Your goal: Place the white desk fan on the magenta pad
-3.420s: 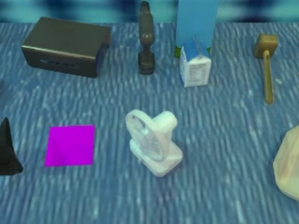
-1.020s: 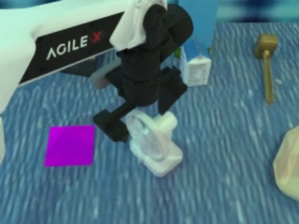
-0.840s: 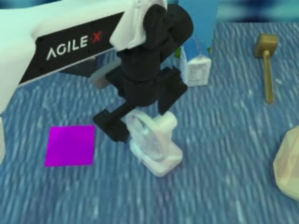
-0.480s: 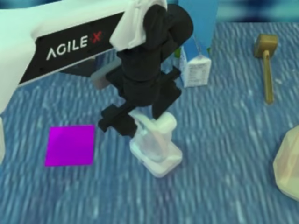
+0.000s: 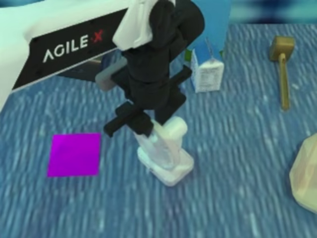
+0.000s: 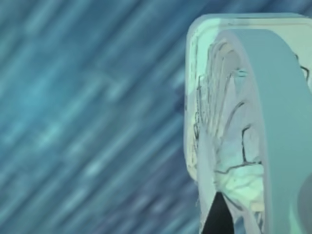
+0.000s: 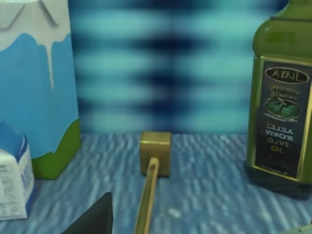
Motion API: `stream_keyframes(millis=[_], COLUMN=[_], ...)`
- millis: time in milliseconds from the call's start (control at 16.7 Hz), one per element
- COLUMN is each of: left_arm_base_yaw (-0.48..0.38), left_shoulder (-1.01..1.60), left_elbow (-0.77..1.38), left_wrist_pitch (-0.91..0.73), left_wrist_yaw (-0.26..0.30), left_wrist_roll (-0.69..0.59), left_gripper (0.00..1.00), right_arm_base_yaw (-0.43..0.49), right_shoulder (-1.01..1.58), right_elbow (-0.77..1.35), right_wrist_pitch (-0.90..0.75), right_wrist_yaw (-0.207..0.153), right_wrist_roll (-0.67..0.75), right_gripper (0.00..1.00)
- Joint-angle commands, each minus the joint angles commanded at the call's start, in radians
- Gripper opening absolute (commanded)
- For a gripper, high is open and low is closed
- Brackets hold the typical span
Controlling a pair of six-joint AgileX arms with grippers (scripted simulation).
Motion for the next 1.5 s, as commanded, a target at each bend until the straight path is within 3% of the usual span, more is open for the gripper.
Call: stream_keyframes(millis=[480, 900, 1200, 1500], left_arm_base_yaw=[0.002, 0.020, 0.018, 0.174], left_shoulder=[-0.018, -0.008, -0.012, -0.109], left_elbow=[0.012, 0.215, 0.218, 0.101], left_wrist_pitch=[-0.004, -0.196, -0.202, -0.197], left_wrist_yaw=[0.000, 0.000, 0.000, 0.003], left_wrist_roll=[0.000, -0.002, -0.003, -0.146], left_gripper=[0.00, 0.00, 0.00, 0.00], right_arm_base_yaw=[0.000, 0.000, 0.000, 0.000], right_shoulder=[0.000, 0.000, 0.000, 0.000], right_elbow=[0.000, 0.000, 0.000, 0.000], right_wrist_pitch=[0.000, 0.000, 0.000, 0.000], right_wrist_yaw=[0.000, 0.000, 0.000, 0.000], right_wrist_roll=[0.000, 0.000, 0.000, 0.000], right_gripper=[1.00, 1.00, 1.00, 1.00])
